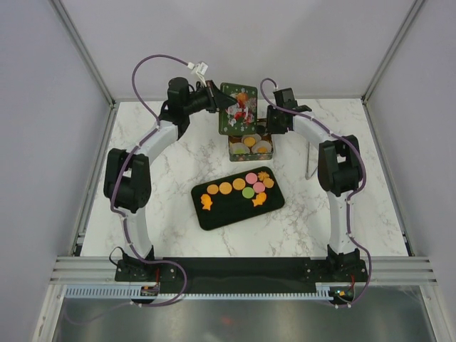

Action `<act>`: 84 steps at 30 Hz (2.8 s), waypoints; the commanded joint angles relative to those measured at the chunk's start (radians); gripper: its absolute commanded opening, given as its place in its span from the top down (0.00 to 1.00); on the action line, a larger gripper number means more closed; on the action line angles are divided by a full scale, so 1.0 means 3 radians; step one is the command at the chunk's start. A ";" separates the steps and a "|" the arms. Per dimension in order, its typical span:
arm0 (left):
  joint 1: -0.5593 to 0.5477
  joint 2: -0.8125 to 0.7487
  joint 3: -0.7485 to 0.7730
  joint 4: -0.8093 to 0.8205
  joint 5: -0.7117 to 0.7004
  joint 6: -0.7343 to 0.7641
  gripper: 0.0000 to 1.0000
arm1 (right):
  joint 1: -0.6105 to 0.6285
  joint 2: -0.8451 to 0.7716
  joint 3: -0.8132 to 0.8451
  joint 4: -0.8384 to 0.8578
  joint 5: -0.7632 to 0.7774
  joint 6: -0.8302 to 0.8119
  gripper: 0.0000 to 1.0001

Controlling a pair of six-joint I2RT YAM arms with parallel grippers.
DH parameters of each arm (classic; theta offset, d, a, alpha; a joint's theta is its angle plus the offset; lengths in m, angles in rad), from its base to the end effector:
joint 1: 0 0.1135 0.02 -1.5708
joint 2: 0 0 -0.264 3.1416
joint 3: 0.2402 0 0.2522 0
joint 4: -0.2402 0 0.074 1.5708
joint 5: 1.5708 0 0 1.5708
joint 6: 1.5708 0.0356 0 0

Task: Pack the cookies

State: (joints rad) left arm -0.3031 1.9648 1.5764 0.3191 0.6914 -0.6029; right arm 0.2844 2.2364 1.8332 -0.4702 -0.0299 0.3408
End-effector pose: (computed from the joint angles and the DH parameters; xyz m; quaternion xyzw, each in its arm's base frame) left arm 0.4437 -0.1625 0.3130 0.1258 0.7147 -0.5037 0.4687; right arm 0.4818 0.1419 0.1962 0.0214 0.9395 0.1184 0.3208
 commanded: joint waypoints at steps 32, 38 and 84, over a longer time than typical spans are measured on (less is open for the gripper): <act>-0.0028 0.0788 -0.0126 0.1395 0.0247 -0.1820 0.95 | -0.0339 -0.0823 -0.1447 0.2082 -0.1025 0.1103 0.02; -0.0084 0.0987 0.0017 0.1487 0.0252 -0.1968 0.94 | -0.0339 -0.0654 -0.1509 0.2375 -0.1229 0.1267 0.02; -0.0115 0.1484 0.0073 0.2424 0.0175 -0.2919 0.88 | -0.0345 -0.0455 -0.1442 0.2416 -0.1414 0.1380 0.02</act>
State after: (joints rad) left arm -0.3172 2.4138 1.5700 0.9192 0.7425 -1.4200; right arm 0.1711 2.1067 1.3773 0.2756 -0.4225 0.7738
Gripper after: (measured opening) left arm 0.180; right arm 0.976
